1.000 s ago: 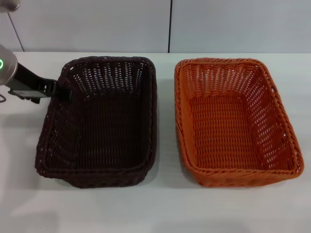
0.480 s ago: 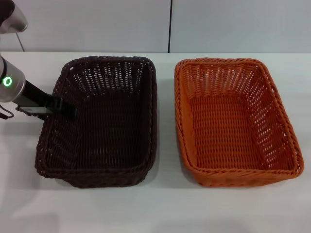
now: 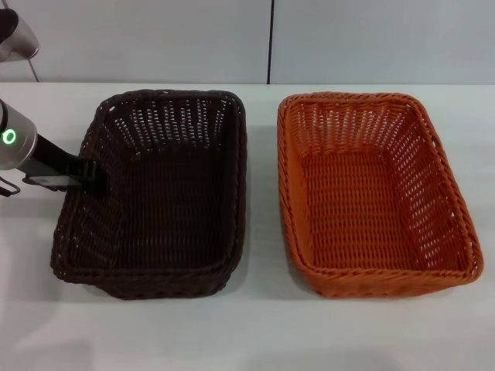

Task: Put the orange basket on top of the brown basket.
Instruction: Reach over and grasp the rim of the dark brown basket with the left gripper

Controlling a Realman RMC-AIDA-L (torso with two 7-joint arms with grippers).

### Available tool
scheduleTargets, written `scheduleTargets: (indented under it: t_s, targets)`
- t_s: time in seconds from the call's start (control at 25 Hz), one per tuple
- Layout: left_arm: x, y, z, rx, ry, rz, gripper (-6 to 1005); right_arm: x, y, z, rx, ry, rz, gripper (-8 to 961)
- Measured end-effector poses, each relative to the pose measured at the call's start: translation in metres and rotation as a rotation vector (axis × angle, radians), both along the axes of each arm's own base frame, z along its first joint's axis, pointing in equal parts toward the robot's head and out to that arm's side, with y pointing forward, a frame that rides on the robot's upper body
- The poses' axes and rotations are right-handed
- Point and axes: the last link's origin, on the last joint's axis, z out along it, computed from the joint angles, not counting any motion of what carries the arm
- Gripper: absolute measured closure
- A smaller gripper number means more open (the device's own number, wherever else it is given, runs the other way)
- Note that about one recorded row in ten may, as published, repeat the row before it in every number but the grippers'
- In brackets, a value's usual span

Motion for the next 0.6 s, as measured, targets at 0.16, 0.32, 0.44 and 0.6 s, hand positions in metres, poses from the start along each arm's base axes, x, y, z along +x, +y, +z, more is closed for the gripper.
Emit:
scheduleTargets:
  t_s: [0.16, 0.32, 0.44, 0.6]
  targets:
    - [0.000, 0.000, -0.001, 0.004, -0.001, -0.002, 528, -0.001, 0.003, 0.001, -0.002, -0.001, 0.000, 246]
    - [0.000, 0.001, 0.000, 0.009, 0.001, -0.007, 646, -0.001, 0.005, 0.003, -0.005, -0.002, -0.005, 246]
    - [0.001, 0.002, 0.002, 0.013, 0.002, -0.012, 735, -0.001, 0.005, 0.004, -0.006, -0.002, -0.007, 246]
    - [0.016, 0.004, 0.018, 0.009, 0.012, -0.091, 788, -0.001, 0.006, 0.006, 0.001, -0.002, -0.009, 246]
